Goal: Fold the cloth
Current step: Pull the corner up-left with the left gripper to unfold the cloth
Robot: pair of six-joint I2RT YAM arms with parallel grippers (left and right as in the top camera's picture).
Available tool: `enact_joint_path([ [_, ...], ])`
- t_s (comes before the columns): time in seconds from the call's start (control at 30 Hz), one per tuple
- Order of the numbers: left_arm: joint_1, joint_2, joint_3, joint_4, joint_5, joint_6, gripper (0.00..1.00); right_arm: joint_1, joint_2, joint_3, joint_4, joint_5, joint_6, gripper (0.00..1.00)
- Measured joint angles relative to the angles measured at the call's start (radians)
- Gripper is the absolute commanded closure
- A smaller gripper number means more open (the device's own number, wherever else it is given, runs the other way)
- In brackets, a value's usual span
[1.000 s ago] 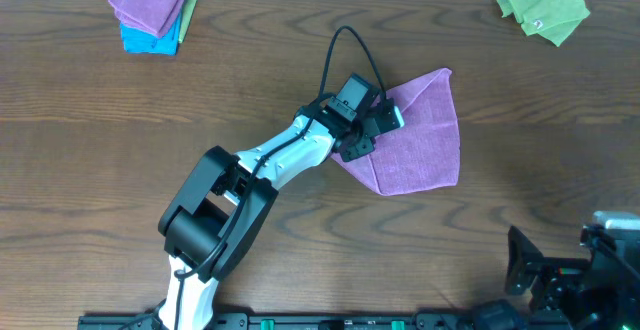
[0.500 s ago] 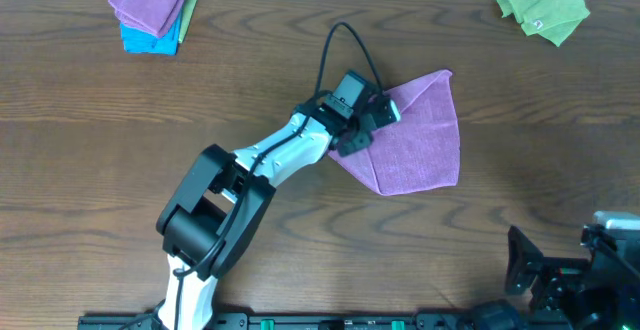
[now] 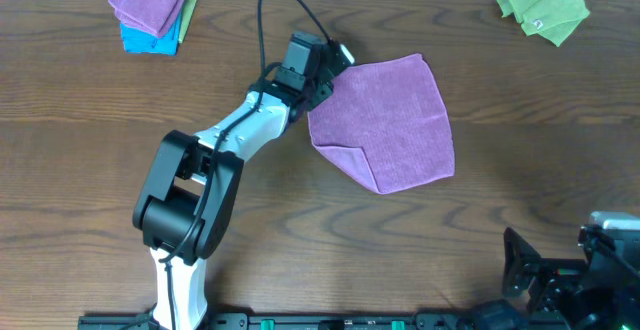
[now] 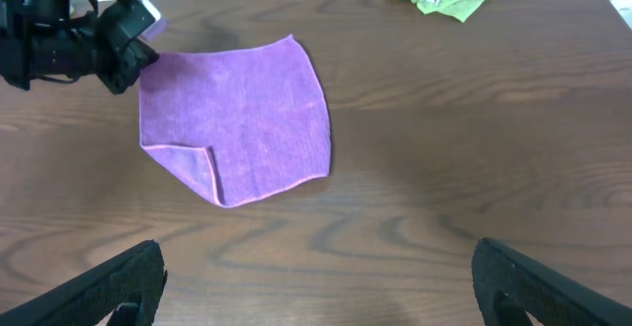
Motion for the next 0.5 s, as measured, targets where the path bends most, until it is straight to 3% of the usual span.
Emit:
enact_joint_path([
  [0.3, 0.095, 0.0, 0.0, -0.057, 0.022, -0.072, 0.93, 0.0, 0.0, 0.0, 0.005, -0.011, 0.015, 0.01],
  [0.37, 0.108, 0.0, 0.0, -0.071, 0.021, -0.074, 0.75, 0.0, 0.0, 0.0, 0.01, -0.011, 0.016, 0.01],
  [0.4, 0.114, 0.0, 0.0, -0.078, 0.021, -0.083, 0.54, 0.0, 0.0, 0.0, 0.014, -0.011, 0.017, 0.01],
  [0.43, 0.117, 0.0, 0.0, -0.081, 0.021, -0.092, 0.15, 0.0, 0.0, 0.0, 0.016, -0.011, 0.017, 0.01],
  [0.47, 0.119, 0.0, 0.0, -0.081, 0.018, -0.097, 0.04, 0.0, 0.0, 0.0, 0.017, -0.011, 0.017, 0.01],
  [0.5, 0.119, 0.0, 0.0, -0.081, 0.013, -0.106, 0.04, 0.0, 0.0, 0.0, 0.017, -0.011, 0.017, 0.01],
])
